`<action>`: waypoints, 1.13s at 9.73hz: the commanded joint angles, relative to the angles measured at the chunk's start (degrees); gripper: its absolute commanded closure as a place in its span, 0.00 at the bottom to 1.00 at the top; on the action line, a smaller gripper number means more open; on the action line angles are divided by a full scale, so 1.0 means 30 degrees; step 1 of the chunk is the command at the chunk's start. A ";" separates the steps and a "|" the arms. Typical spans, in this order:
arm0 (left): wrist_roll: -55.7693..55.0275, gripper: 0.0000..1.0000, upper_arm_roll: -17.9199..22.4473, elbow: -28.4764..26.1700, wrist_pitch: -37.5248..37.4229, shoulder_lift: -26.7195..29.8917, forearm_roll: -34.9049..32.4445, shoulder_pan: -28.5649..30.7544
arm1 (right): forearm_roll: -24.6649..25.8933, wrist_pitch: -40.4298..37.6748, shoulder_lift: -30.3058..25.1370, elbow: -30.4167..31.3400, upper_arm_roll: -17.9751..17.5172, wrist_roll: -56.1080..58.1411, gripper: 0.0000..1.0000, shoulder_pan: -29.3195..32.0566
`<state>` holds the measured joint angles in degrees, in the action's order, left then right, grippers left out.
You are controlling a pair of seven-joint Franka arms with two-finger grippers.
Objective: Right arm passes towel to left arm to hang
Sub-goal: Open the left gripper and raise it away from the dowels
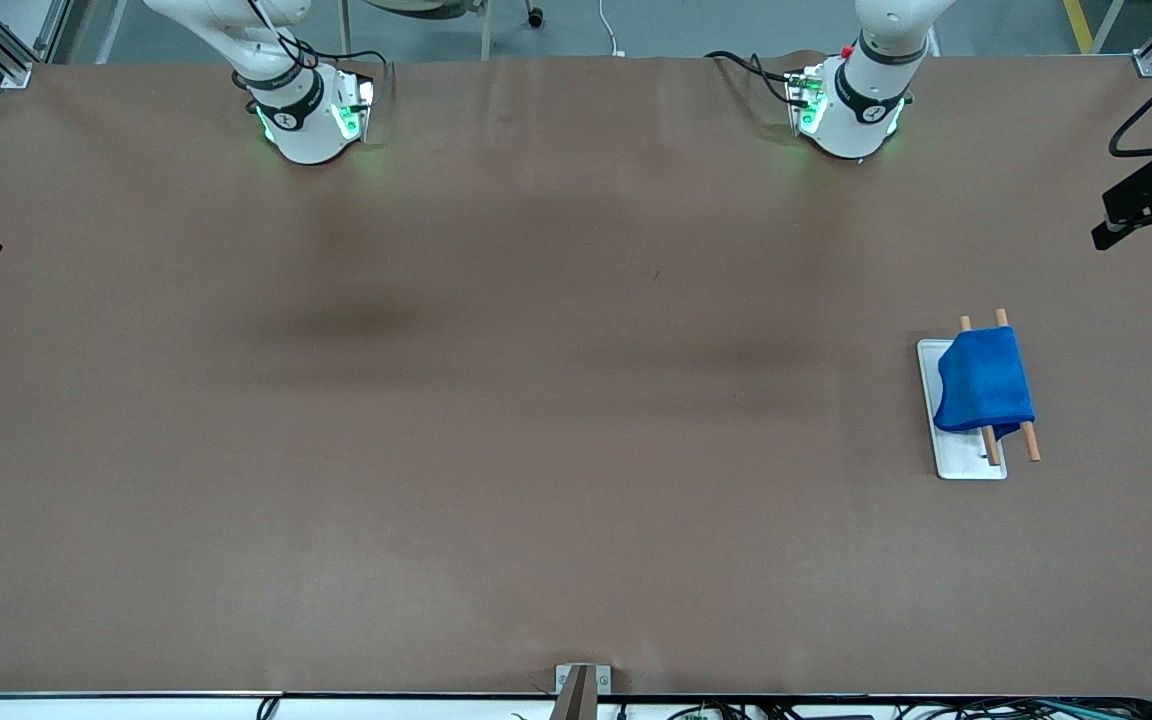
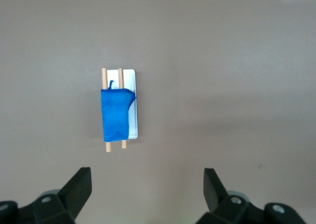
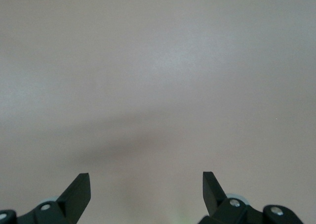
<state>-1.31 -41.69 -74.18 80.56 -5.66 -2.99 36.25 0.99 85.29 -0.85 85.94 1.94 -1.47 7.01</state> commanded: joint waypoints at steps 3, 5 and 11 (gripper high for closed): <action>-0.0061 0.00 0.7966 -0.2254 -0.0075 0.1416 0.0554 -0.8263 | 0.0198 -0.0216 -0.0039 -0.0169 -0.0001 0.0079 0.00 -0.0021; -0.0119 0.00 1.0631 -0.4064 0.0448 0.2642 0.1053 -1.0985 | 0.0169 -0.0215 -0.0010 -0.0169 -0.0030 0.0108 0.00 0.0008; -0.0237 0.00 1.2080 -0.7032 0.1507 0.4757 0.1349 -1.2437 | 0.0198 -0.0303 -0.0039 -0.0169 -0.0030 0.0108 0.00 0.0008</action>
<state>-1.50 -6.03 -91.75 83.63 7.47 0.21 -1.11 0.99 85.05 -0.85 85.93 1.95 -1.47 7.01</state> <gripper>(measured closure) 0.000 0.000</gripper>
